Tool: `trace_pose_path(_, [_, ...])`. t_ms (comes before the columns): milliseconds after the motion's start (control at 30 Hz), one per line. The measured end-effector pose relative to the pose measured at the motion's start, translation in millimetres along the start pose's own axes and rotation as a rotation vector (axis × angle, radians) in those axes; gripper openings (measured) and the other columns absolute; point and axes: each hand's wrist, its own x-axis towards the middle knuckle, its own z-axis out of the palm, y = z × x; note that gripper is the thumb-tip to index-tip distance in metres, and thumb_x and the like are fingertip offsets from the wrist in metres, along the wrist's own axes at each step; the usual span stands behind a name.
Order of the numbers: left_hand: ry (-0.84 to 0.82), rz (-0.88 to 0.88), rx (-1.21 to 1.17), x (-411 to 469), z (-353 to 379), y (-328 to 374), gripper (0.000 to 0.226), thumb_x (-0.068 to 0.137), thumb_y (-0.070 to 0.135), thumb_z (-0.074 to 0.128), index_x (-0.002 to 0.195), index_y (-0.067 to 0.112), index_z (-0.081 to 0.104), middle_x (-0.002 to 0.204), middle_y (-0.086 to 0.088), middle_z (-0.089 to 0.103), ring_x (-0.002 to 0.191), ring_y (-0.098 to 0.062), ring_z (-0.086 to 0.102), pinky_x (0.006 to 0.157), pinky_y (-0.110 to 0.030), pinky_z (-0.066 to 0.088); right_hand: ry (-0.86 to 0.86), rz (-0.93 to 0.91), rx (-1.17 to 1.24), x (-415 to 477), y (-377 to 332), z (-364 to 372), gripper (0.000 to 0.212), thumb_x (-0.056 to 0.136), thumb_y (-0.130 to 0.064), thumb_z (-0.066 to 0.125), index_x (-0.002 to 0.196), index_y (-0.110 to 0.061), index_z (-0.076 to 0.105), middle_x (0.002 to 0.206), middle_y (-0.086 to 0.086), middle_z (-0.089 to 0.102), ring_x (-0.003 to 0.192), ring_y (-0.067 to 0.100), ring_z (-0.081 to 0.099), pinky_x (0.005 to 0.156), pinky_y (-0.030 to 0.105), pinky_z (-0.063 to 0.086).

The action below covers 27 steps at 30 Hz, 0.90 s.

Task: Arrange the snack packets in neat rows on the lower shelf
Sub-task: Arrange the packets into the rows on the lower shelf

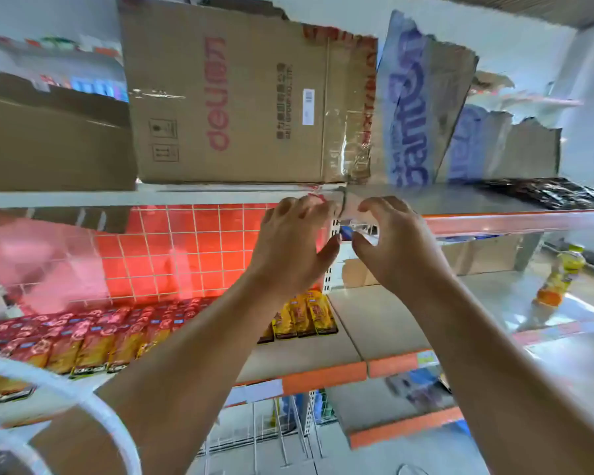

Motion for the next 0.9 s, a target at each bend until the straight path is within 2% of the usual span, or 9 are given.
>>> trace_pose_path(200, [-0.148, 0.012, -0.268, 50.8, 24.3, 50.9, 0.046, 0.093, 0.045, 0.061, 0.135, 0.028, 0.063, 0.132, 0.003, 0.067, 0.119, -0.019, 0.061, 0.099, -0.033, 0.048, -0.009, 0.079, -0.081, 9.2, 60.9, -36.9, 0.043, 0.087, -0.026, 0.07, 0.128, -0.016, 0.061, 0.129, 0.005, 0.062, 0.115, 0.029, 0.058, 0.095, 0.038, 0.047])
trace_pose_path(333, [-0.279, -0.038, -0.4, 80.0, 51.2, 63.6, 0.049, 0.094, 0.053, 0.065, 0.137, 0.031, 0.064, 0.139, 0.007, 0.065, 0.121, -0.015, 0.062, 0.102, -0.035, 0.049, -0.105, 0.119, -0.124, 25.7, 91.4, -32.9, 0.046, 0.091, -0.03, 0.069, 0.135, -0.021, 0.058, 0.136, 0.004, 0.059, 0.118, 0.029, 0.058, 0.097, 0.038, 0.047])
trace_pose_path(400, [-0.345, -0.067, -0.473, 99.5, 66.4, 66.7, 0.049, 0.094, 0.055, 0.063, 0.136, 0.03, 0.065, 0.136, 0.007, 0.067, 0.115, -0.014, 0.065, 0.099, -0.035, 0.051, -0.158, 0.133, -0.148, 38.5, 107.7, -25.8, 0.041, 0.094, -0.03, 0.065, 0.134, -0.023, 0.058, 0.134, 0.003, 0.061, 0.115, 0.029, 0.06, 0.095, 0.037, 0.048])
trace_pose_path(467, [-0.436, -0.089, -0.531, 119.4, 81.3, 68.0, 0.041, 0.093, 0.056, 0.06, 0.124, 0.032, 0.071, 0.117, 0.009, 0.074, 0.098, -0.011, 0.069, 0.083, -0.032, 0.054, -0.208, 0.146, -0.15, 50.2, 123.7, -17.4, 0.028, 0.097, -0.026, 0.06, 0.124, -0.024, 0.063, 0.12, 0.003, 0.065, 0.103, 0.028, 0.063, 0.085, 0.034, 0.05])
trace_pose_path(533, [-0.536, -0.109, -0.541, 142.2, 99.8, 68.2, 0.033, 0.094, 0.053, 0.059, 0.11, 0.029, 0.075, 0.095, 0.011, 0.074, 0.085, -0.011, 0.069, 0.071, -0.029, 0.052, -0.255, 0.167, -0.211, 65.7, 143.5, -9.2, 0.011, 0.099, -0.026, 0.053, 0.103, -0.027, 0.063, 0.101, 0.001, 0.066, 0.09, 0.027, 0.062, 0.075, 0.034, 0.048])
trace_pose_path(600, [-0.593, -0.132, -0.518, 163.7, 119.7, 65.8, 0.028, 0.098, 0.047, 0.059, 0.096, 0.024, 0.075, 0.084, 0.005, 0.071, 0.078, -0.015, 0.066, 0.064, -0.029, 0.044, -0.293, 0.175, -0.276, 83.7, 162.3, -4.2, 0.017, 0.102, -0.027, 0.048, 0.089, -0.027, 0.059, 0.09, -0.001, 0.063, 0.082, 0.023, 0.06, 0.068, 0.031, 0.042])
trace_pose_path(700, [-0.596, -0.128, -0.482, 189.8, 143.0, 63.3, 0.034, 0.096, 0.048, 0.059, 0.084, 0.019, 0.073, 0.079, -0.003, 0.07, 0.076, -0.02, 0.064, 0.062, -0.032, 0.043, -0.336, 0.195, -0.222, 109.8, 183.9, -2.0, 0.02, 0.1, -0.023, 0.051, 0.084, -0.021, 0.063, 0.078, -0.003, 0.058, 0.072, 0.019, 0.053, 0.057, 0.02, 0.037])
trace_pose_path(800, [-0.708, -0.079, -0.459, 216.4, 162.0, 65.8, 0.031, 0.095, 0.048, 0.058, 0.086, 0.023, 0.074, 0.084, 0.0, 0.071, 0.082, -0.02, 0.065, 0.071, -0.035, 0.048, -0.438, 0.225, -0.216, 138.6, 204.2, -0.1, 0.016, 0.092, -0.018, 0.055, 0.094, -0.019, 0.071, 0.088, 0.003, 0.066, 0.082, 0.026, 0.063, 0.07, 0.031, 0.05])
trace_pose_path(900, [-0.786, 0.007, -0.381, 247.1, 182.2, 72.6, 0.029, 0.094, 0.047, 0.059, 0.093, 0.022, 0.075, 0.092, -0.001, 0.072, 0.088, -0.023, 0.067, 0.075, -0.036, 0.05, -0.517, 0.234, -0.297, 168.2, 230.2, 3.6, 0.018, 0.099, -0.03, 0.054, 0.088, -0.022, 0.065, 0.089, 0.0, 0.062, 0.088, 0.026, 0.061, 0.08, 0.032, 0.049])
